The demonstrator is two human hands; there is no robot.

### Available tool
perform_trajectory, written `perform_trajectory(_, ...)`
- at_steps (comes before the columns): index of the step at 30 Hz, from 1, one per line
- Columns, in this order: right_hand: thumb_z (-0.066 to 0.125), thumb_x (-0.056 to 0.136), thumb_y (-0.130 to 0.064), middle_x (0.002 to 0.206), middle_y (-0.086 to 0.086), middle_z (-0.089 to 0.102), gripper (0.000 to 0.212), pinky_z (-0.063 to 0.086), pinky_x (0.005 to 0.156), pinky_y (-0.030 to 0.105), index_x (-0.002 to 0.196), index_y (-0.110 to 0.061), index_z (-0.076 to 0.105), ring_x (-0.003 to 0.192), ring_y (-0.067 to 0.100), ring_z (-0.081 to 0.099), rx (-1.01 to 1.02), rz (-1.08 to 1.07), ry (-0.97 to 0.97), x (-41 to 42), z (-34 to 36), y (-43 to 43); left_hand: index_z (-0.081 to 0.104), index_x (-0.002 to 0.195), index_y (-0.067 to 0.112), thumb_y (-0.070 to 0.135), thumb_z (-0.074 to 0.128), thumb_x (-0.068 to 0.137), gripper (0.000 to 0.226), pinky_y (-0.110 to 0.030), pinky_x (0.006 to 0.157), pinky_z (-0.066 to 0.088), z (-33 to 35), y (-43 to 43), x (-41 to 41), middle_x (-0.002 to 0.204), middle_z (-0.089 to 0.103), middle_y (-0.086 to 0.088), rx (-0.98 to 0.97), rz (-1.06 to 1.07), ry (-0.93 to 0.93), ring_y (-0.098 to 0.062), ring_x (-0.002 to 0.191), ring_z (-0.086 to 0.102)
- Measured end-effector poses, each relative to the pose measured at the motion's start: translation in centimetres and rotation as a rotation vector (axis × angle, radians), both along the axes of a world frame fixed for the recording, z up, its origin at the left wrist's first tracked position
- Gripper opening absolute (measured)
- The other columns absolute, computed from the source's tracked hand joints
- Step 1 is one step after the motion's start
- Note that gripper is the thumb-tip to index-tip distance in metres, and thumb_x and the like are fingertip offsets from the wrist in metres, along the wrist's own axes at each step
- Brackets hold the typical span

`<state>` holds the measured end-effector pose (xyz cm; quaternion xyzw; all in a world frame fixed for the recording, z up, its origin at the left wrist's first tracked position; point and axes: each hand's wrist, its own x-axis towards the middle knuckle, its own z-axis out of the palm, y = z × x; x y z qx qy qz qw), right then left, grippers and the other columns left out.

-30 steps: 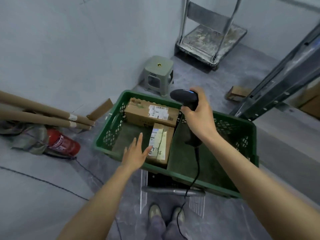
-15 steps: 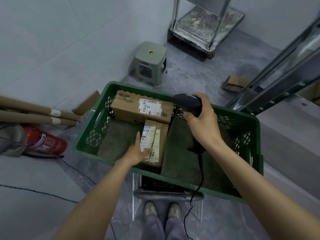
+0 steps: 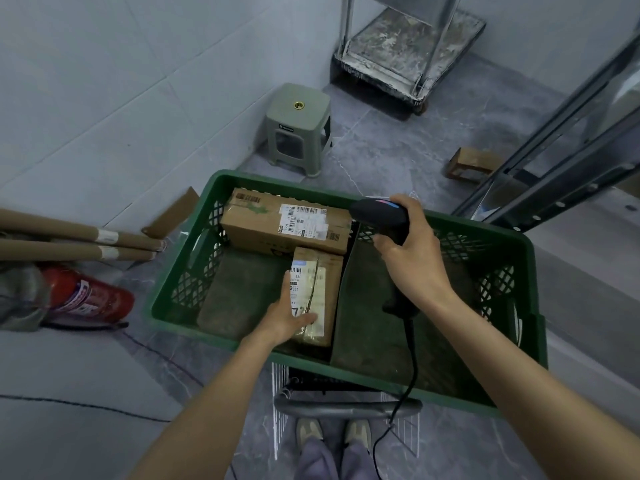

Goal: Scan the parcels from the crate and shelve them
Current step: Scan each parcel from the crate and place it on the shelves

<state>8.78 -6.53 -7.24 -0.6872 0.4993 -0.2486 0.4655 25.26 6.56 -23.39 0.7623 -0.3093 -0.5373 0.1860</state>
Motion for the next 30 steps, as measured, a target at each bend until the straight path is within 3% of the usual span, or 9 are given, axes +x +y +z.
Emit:
perform_trajectory(5, 0.059, 0.087, -0.002, 0.095, -0.02, 0.053, 0.051, 0.04, 0.051, 0.004, 0.128, -0.028, 0.044, 0.07, -0.012, 0.056, -0.002, 0.012, -0.007, 0.7, -0.1, 0.2, -0.02, 0.148, 0.033, 0.029, 0.067, 0.088, 0.106, -0.042, 0.11, 0.036, 0.0, 0.1, 0.0, 0.144, 0.047, -0.001, 0.007, 0.069, -0.019, -0.023, 0.129, 0.048)
perform_trajectory(10, 0.06, 0.088, -0.003, 0.097, -0.017, 0.055, 0.052, 0.04, 0.052, 0.003, 0.129, -0.028, 0.044, 0.072, -0.014, 0.055, 0.001, 0.012, -0.008, 1.1, -0.3, 0.4, -0.016, 0.151, 0.028, 0.031, 0.065, 0.09, 0.101, -0.039, 0.112, 0.031, -0.1, 0.1, 0.2, 0.15, 0.039, 0.001, 0.056, 0.087, 0.0, -0.023, 0.135, 0.039)
perform_trajectory(12, 0.06, 0.087, -0.003, 0.097, -0.014, 0.056, 0.051, 0.04, 0.052, 0.003, 0.129, -0.029, 0.044, 0.071, -0.013, 0.055, -0.002, 0.006, -0.005, 1.0, -0.4, 0.3, -0.017, 0.15, 0.029, 0.032, 0.063, 0.091, 0.1, -0.04, 0.107, 0.038, -0.1, -0.1, 0.3, 0.151, 0.037, 0.003, 0.077, 0.051, 0.004, -0.024, 0.134, 0.041)
perform_trajectory(15, 0.06, 0.087, -0.001, 0.095, -0.018, 0.055, 0.051, 0.04, 0.051, 0.003, 0.127, -0.029, 0.045, 0.071, -0.014, 0.056, -0.011, 0.004, -0.007, 1.0, -0.6, 0.3, -0.02, 0.148, 0.034, 0.034, 0.062, 0.091, 0.1, -0.041, 0.079, 0.056, 0.2, -0.2, 0.5, 0.152, 0.033, 0.004, 0.123, 0.036, 0.043, -0.027, 0.127, 0.046)
perform_trajectory(19, 0.06, 0.087, -0.002, 0.095, -0.021, 0.053, 0.051, 0.04, 0.051, 0.003, 0.128, -0.029, 0.044, 0.072, -0.015, 0.055, -0.012, -0.004, 0.003, 0.9, -0.7, 0.4, -0.018, 0.149, 0.035, 0.032, 0.061, 0.092, 0.098, -0.047, 0.082, 0.057, 0.6, -0.4, 0.5, 0.153, 0.032, 0.0, 0.133, 0.047, 0.064, -0.028, 0.127, 0.047)
perform_trajectory(24, 0.06, 0.088, -0.003, 0.093, -0.022, 0.052, 0.051, 0.04, 0.049, 0.004, 0.128, -0.03, 0.044, 0.068, -0.013, 0.055, -0.012, -0.007, 0.015, 1.1, -0.6, 0.6, -0.021, 0.147, 0.037, 0.031, 0.058, 0.094, 0.096, -0.041, 0.079, 0.057, 1.1, -0.2, 0.3, 0.152, 0.034, 0.003, 0.11, 0.062, 0.026, -0.028, 0.127, 0.048)
perform_trajectory(27, 0.06, 0.088, -0.003, 0.093, -0.022, 0.052, 0.051, 0.04, 0.05, 0.004, 0.128, -0.03, 0.044, 0.067, -0.014, 0.055, -0.012, -0.005, 0.014, 1.1, -0.4, 0.7, -0.021, 0.147, 0.038, 0.032, 0.056, 0.095, 0.093, -0.043, 0.089, 0.054, 1.6, 0.0, 0.2, 0.152, 0.035, 0.003, 0.095, 0.071, 0.004, -0.028, 0.127, 0.048)
perform_trajectory(30, 0.06, 0.088, -0.003, 0.093, -0.021, 0.053, 0.05, 0.039, 0.05, 0.003, 0.127, -0.03, 0.044, 0.067, -0.013, 0.055, -0.014, -0.003, 0.015, 1.0, 0.0, 0.8, -0.021, 0.147, 0.039, 0.034, 0.054, 0.096, 0.091, -0.035, 0.075, 0.057, 2.0, 0.2, 0.2, 0.15, 0.038, 0.0, 0.086, 0.07, -0.018, -0.027, 0.119, 0.052)
